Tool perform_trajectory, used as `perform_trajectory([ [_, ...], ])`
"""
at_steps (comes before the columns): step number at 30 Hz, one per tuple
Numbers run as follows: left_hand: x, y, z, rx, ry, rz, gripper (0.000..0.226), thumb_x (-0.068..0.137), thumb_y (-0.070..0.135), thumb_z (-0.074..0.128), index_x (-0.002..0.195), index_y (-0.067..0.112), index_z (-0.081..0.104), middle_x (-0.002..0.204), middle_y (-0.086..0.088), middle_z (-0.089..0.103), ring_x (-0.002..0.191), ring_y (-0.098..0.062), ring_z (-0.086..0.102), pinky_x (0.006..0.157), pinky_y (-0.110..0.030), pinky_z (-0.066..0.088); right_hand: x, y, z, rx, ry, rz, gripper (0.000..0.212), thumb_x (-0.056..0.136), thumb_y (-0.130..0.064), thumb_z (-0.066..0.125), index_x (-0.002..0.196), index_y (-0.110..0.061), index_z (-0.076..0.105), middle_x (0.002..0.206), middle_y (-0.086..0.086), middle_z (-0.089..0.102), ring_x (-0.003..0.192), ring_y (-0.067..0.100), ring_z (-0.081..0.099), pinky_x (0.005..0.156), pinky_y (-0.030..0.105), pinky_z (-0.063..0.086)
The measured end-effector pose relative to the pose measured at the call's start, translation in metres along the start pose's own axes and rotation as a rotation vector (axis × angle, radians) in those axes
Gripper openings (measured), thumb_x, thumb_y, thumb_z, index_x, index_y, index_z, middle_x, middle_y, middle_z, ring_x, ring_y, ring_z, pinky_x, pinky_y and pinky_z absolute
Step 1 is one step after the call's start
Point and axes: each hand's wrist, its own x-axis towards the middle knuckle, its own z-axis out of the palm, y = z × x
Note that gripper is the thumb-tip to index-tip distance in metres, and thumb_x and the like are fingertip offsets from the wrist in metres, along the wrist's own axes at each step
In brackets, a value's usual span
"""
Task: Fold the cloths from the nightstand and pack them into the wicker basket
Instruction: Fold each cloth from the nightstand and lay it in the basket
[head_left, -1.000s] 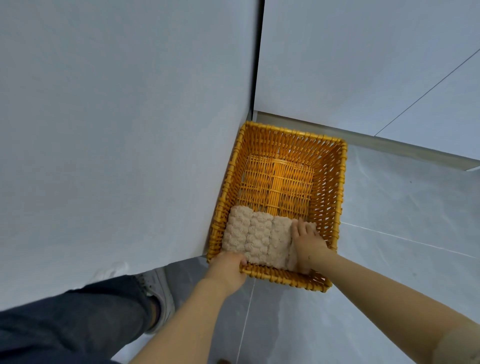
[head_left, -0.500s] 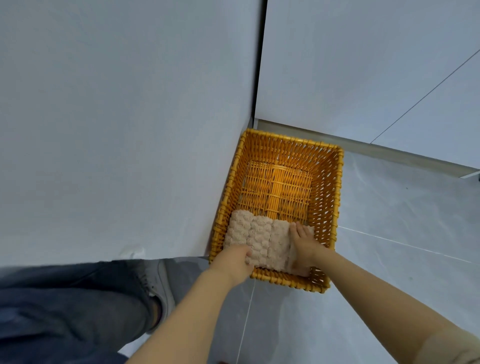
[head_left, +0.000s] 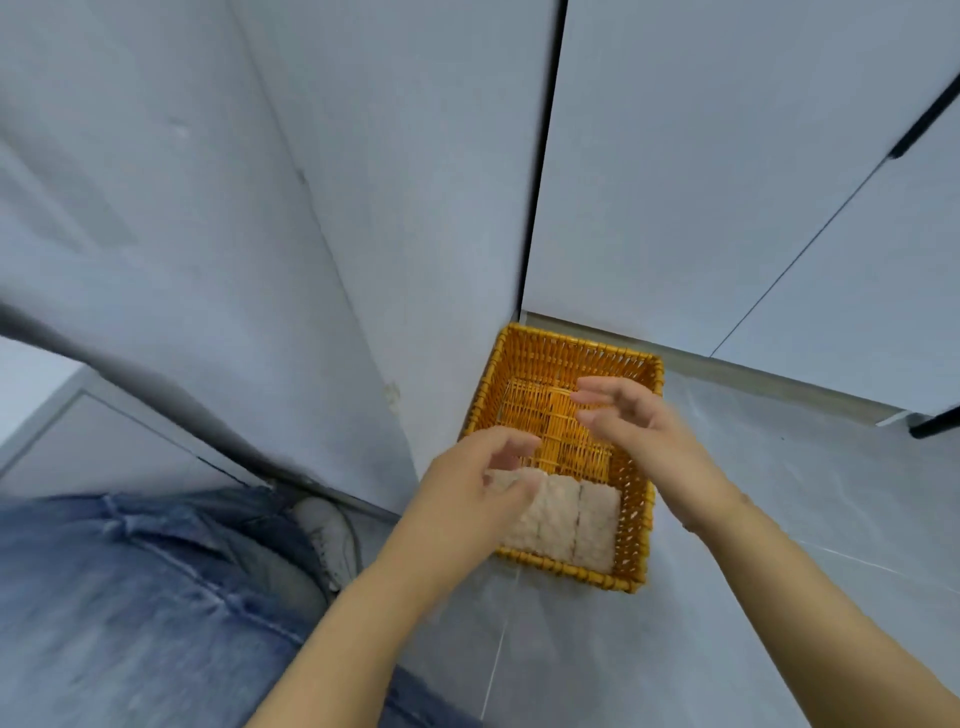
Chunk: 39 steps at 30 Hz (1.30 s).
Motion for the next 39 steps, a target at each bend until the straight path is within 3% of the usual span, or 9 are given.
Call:
perform_trajectory([
  [5,-0.063,0.017,-0.049,-0.269,0.204,0.018,0.024,0.09,0.016,0.065,0.103,0.036,0.068,0.103,0.024,0.069,0.102,0.009,0.061,0.083,-0.005,0.045,-0.039,-0.066,0.036,0.024,-0.096,-0.18,0.029,0.092,-0.012,0.062,0.119,-0.022,0.065,0.115,-0.01,0.07,0.112,0.004,0.062,0.096,0.025,0.049],
  [8,-0.092,0.022,-0.075,-0.276,0.34,0.062,0.026,0.089,0.022,0.066,0.105,0.042,0.065,0.109,0.029,0.064,0.107,0.012,0.057,0.089,-0.006,0.045,-0.06,-0.095,0.063,0.043,-0.146,-0.241,0.028,0.092,-0.01,0.062,0.117,-0.02,0.066,0.115,-0.006,0.071,0.112,0.007,0.063,0.099,0.031,0.048],
  [13,-0.133,0.019,-0.119,-0.309,0.498,0.131,0.028,0.089,0.018,0.066,0.108,0.039,0.067,0.117,0.017,0.066,0.111,0.007,0.058,0.094,-0.018,0.047,-0.084,-0.14,0.108,0.012,-0.253,-0.347,0.024,0.093,-0.011,0.06,0.112,-0.022,0.07,0.112,-0.008,0.071,0.11,0.006,0.063,0.099,0.032,0.048],
  [17,-0.163,0.011,-0.156,-0.322,0.628,0.182,0.029,0.089,0.012,0.066,0.108,0.034,0.068,0.115,0.016,0.067,0.109,0.004,0.06,0.09,-0.014,0.049,-0.086,-0.172,0.158,0.003,-0.331,-0.415,0.025,0.092,-0.006,0.059,0.111,-0.018,0.07,0.111,-0.004,0.072,0.109,0.009,0.064,0.101,0.037,0.049],
  [20,-0.182,0.004,-0.181,-0.328,0.719,0.197,0.031,0.089,0.009,0.065,0.108,0.034,0.067,0.114,0.017,0.067,0.109,0.006,0.059,0.086,-0.009,0.047,-0.086,-0.192,0.202,-0.015,-0.425,-0.465,0.026,0.092,-0.006,0.061,0.112,-0.019,0.069,0.113,-0.007,0.071,0.11,0.005,0.063,0.099,0.031,0.05],
  [26,-0.211,-0.018,-0.234,-0.312,0.893,0.153,0.034,0.09,0.01,0.065,0.115,0.033,0.065,0.115,0.019,0.067,0.111,0.005,0.059,0.09,-0.015,0.049,-0.073,-0.22,0.287,-0.027,-0.569,-0.544,0.034,0.089,-0.005,0.064,0.119,-0.022,0.065,0.119,-0.009,0.067,0.11,-0.003,0.059,0.091,0.012,0.048],
  [34,-0.235,-0.04,-0.303,-0.171,1.073,0.025,0.027,0.092,0.015,0.064,0.112,0.032,0.066,0.112,0.019,0.067,0.103,0.01,0.059,0.075,-0.002,0.045,-0.041,-0.255,0.387,-0.046,-0.635,-0.676,0.031,0.089,-0.012,0.065,0.117,-0.026,0.064,0.123,-0.013,0.059,0.116,-0.006,0.05,0.081,0.007,0.044],
  [39,-0.223,-0.033,-0.355,0.004,1.129,-0.006,0.026,0.091,0.018,0.065,0.113,0.031,0.066,0.113,0.018,0.066,0.105,0.007,0.059,0.08,-0.004,0.046,-0.012,-0.275,0.441,0.003,-0.609,-0.751,0.03,0.092,-0.013,0.061,0.12,-0.025,0.062,0.126,-0.007,0.055,0.115,0.004,0.053,0.082,0.007,0.046],
])
